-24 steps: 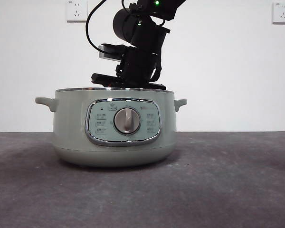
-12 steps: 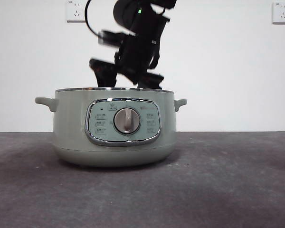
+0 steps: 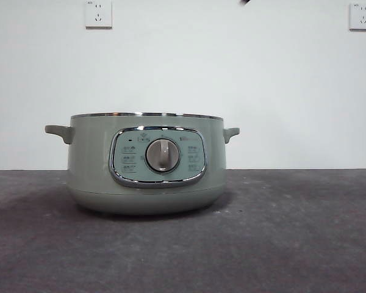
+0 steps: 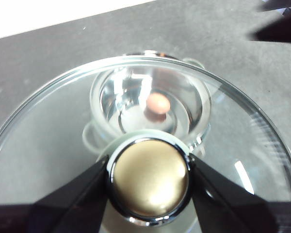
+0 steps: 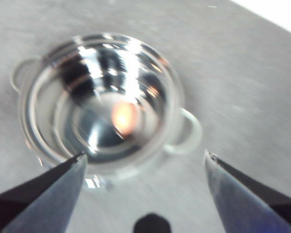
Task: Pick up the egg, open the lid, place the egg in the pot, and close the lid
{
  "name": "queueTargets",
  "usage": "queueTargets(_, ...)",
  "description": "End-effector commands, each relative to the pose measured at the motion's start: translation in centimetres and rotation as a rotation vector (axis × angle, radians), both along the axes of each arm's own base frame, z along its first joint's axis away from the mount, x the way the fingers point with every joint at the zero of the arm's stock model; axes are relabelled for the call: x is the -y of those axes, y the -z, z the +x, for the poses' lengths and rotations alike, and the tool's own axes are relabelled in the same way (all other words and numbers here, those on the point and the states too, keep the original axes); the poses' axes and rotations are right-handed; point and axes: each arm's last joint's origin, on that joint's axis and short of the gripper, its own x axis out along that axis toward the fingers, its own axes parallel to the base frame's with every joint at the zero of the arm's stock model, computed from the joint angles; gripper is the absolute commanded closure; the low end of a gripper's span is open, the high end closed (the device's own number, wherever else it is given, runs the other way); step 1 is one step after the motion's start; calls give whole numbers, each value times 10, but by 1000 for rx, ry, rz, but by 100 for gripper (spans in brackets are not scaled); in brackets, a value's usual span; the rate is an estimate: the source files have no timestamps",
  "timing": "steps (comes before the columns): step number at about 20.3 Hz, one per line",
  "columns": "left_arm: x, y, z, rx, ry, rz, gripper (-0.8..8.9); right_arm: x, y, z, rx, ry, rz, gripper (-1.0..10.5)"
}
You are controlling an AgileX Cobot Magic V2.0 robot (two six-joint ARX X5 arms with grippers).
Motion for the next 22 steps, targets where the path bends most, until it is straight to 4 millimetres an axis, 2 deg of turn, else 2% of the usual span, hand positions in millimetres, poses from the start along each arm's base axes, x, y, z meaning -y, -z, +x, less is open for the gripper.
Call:
queueTargets(1, 10, -4, 19, 63, 48, -7, 821, 18, -18, -23, 44, 16, -3, 535)
queueTargets(6, 50, 13, 77, 71, 139, -6, 821, 65, -52, -87, 105, 23, 51, 535)
queueTargets(10, 84, 37, 117, 67, 164, 25, 821, 100, -67, -137, 160, 36, 110, 536)
queueTargets(14, 108, 60, 146, 64, 196, 30, 821, 131, -78, -179, 247, 53, 206, 536)
queueTargets(17, 117, 73, 160, 56, 198, 35, 821, 145, -80, -198, 279, 69, 262, 536)
queueTargets(22, 124, 88, 176, 49, 177, 53, 822, 159, -82, -218, 316, 78, 310, 536)
